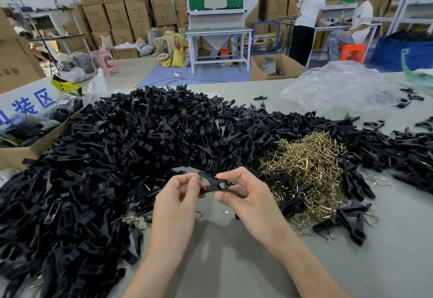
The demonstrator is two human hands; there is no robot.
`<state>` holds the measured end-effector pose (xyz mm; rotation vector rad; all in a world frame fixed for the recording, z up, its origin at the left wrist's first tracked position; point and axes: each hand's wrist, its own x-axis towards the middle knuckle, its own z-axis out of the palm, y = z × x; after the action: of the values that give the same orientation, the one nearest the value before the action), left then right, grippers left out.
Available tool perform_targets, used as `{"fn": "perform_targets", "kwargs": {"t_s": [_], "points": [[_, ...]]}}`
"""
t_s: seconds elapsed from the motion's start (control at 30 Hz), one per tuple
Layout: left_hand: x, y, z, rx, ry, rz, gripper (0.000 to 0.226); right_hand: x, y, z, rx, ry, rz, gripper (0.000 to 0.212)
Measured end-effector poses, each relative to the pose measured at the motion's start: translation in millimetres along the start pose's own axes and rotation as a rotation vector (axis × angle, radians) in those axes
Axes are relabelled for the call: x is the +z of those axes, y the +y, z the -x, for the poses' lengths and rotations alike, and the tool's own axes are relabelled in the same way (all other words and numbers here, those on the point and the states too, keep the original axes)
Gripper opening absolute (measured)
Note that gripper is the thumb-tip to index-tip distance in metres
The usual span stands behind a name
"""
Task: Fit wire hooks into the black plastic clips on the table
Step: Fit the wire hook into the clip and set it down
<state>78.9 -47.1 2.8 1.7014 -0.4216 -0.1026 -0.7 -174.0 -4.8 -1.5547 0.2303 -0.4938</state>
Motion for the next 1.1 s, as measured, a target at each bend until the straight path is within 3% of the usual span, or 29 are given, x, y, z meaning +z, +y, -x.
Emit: {"fn": "perform_targets", "kwargs": {"t_s": [0.77,0.93,1.1], "points": [[0.1,2.1,0.1,-0.132,-0.1,0.148,0.015,-3.8,-1.0,1.8,0.001,0.023,0.09,0.028],[5.7,2.5,5.9,-0.302,-0.267,0.262,0.012,1.5,3.7,4.6,-0.008,0.032,0.209,0.029],[10.5,3.6,6.6,-0.287,-0.375,0.265,0.047,1.3,4.0,3.6,-0.061,0.03,0.185,0.026]]}}
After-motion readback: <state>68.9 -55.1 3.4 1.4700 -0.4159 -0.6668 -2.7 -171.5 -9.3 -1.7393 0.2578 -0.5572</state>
